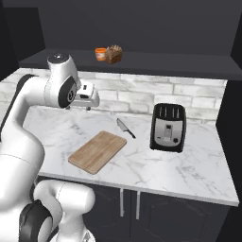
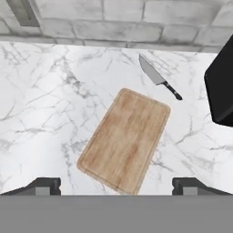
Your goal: Pick the bread, place it on the cutting board, pick the jam, place it on the counter, and close the cabinet.
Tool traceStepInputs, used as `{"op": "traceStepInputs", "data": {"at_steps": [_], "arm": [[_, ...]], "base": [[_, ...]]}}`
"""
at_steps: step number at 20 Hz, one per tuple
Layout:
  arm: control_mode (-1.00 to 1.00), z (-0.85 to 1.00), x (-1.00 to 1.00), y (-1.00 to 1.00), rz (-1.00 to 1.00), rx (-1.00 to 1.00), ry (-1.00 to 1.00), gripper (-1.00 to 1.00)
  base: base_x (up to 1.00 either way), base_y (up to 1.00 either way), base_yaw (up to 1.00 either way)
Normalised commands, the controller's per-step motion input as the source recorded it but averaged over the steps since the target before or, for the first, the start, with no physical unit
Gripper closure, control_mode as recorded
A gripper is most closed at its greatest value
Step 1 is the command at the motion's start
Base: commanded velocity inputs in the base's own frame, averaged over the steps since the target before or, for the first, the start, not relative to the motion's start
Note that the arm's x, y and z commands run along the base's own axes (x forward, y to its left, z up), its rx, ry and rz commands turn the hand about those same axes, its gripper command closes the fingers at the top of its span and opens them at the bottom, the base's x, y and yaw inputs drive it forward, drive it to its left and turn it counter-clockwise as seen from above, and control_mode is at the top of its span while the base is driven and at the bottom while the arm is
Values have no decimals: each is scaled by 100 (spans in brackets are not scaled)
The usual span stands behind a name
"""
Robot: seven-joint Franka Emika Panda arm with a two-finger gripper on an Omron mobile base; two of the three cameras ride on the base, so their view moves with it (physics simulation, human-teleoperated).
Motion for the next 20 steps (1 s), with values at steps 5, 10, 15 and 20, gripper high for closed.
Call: {"op": "traceStepInputs", "data": {"at_steps": [5, 10, 15, 20], "arm": [[-100, 16, 0, 2, -3, 0, -21, -100], [-100, 15, 0, 0, -3, 0, -19, -100], [-100, 26, 0, 0, -9, 0, -14, -100], [-100, 43, 0, 0, -12, 0, -6, -100]], "base": [[0, 0, 0], [0, 0, 0], [0, 0, 0], [0, 0, 0]]}}
